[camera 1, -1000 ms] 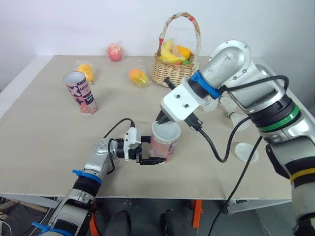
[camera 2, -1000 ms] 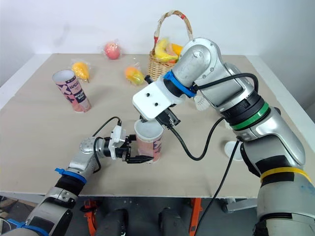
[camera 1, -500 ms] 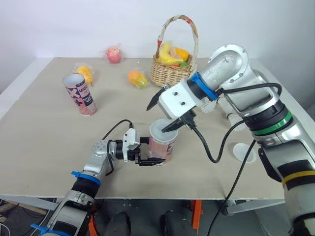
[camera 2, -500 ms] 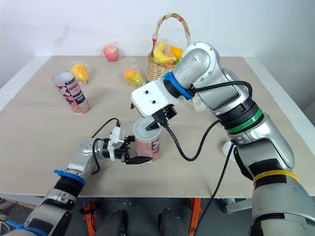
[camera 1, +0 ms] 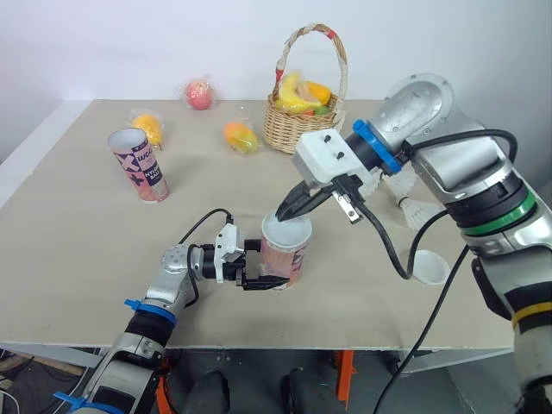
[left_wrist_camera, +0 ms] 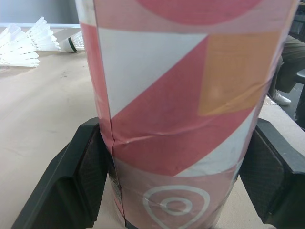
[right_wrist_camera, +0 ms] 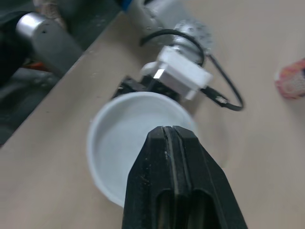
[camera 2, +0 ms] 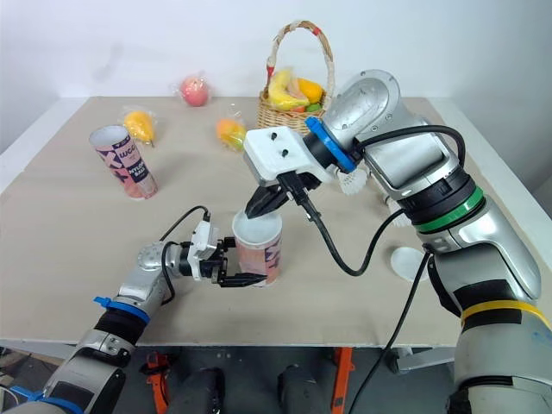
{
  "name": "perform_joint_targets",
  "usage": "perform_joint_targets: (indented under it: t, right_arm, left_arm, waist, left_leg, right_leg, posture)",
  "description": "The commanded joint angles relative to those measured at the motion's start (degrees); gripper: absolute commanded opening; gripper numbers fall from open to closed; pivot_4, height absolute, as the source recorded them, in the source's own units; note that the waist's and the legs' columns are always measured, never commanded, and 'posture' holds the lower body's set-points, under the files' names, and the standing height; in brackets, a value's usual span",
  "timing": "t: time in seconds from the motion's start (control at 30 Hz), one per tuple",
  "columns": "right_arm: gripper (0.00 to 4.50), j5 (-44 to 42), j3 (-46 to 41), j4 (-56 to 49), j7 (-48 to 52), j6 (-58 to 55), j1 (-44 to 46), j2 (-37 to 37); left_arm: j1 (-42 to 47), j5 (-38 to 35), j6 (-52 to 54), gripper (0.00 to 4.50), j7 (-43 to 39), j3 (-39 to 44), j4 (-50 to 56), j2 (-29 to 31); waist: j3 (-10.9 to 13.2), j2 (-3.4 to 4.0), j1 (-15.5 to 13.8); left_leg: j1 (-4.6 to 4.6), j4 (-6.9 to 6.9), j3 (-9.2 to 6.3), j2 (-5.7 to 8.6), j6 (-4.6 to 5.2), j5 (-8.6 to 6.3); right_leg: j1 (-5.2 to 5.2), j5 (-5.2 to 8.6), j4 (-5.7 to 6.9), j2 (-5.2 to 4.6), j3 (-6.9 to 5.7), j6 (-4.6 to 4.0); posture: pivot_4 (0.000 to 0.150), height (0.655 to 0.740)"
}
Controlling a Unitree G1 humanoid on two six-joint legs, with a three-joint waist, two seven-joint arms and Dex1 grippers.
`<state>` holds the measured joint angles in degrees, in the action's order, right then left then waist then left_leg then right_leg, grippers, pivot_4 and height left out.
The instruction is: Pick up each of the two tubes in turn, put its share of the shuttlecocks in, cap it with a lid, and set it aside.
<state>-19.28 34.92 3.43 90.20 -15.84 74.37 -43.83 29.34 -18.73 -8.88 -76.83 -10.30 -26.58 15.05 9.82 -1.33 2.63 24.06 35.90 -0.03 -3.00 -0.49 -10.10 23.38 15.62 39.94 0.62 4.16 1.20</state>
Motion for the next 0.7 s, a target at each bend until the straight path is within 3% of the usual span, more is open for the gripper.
perform_joint_targets:
  t: [0.03,0.37,0.53,0.7]
  right_arm:
    - [0.08,2.14,3.43,-1.95,2.3,3.81,-0.83,-2.47]
    - [0.08,18.92,8.17,1.49,2.17,13.69,-4.1,1.69]
    - [0.08,18.74,9.15,1.53,2.3,14.86,-4.69,2.12]
    - [0.08,5.47,-2.24,5.6,2.3,10.94,-1.22,4.96]
  left_arm:
    - [-0.83,2.15,0.98,3.61,0.93,-0.04,-2.59,1.37]
    - [-1.26,2.08,1.11,3.61,1.06,-0.04,-2.09,1.77]
    - [-1.24,2.03,1.06,3.61,1.4,-0.22,-2.08,1.64]
    - [-1.67,2.07,0.88,3.61,1.74,-0.25,-1.81,1.47]
  waist:
    - [0.0,-0.01,0.01]
    - [-0.25,-0.06,0.11]
    - [-0.81,-0.21,0.12]
    - [-0.97,-0.27,0.13]
  left_leg:
    - [0.0,0.0,0.0,0.0,0.0,0.0]
    - [-0.43,-0.02,0.05,-0.01,-0.01,-0.01]
    - [-1.02,-0.33,-0.02,-0.08,-0.1,-0.06]
    - [-1.02,-0.37,0.28,-0.32,-0.08,-0.05]
  right_leg:
    - [-0.01,0.0,-0.01,0.0,0.0,0.0]
    - [-0.27,0.09,-0.03,0.01,0.07,-0.22]
    - [-0.38,0.2,-0.32,0.0,0.04,-0.42]
    - [-0.41,0.02,-0.63,-0.03,0.05,-0.5]
  posture:
    - [0.15,0.74]
    - [0.15,0.74]
    - [0.15,0.74]
    - [0.15,0.74]
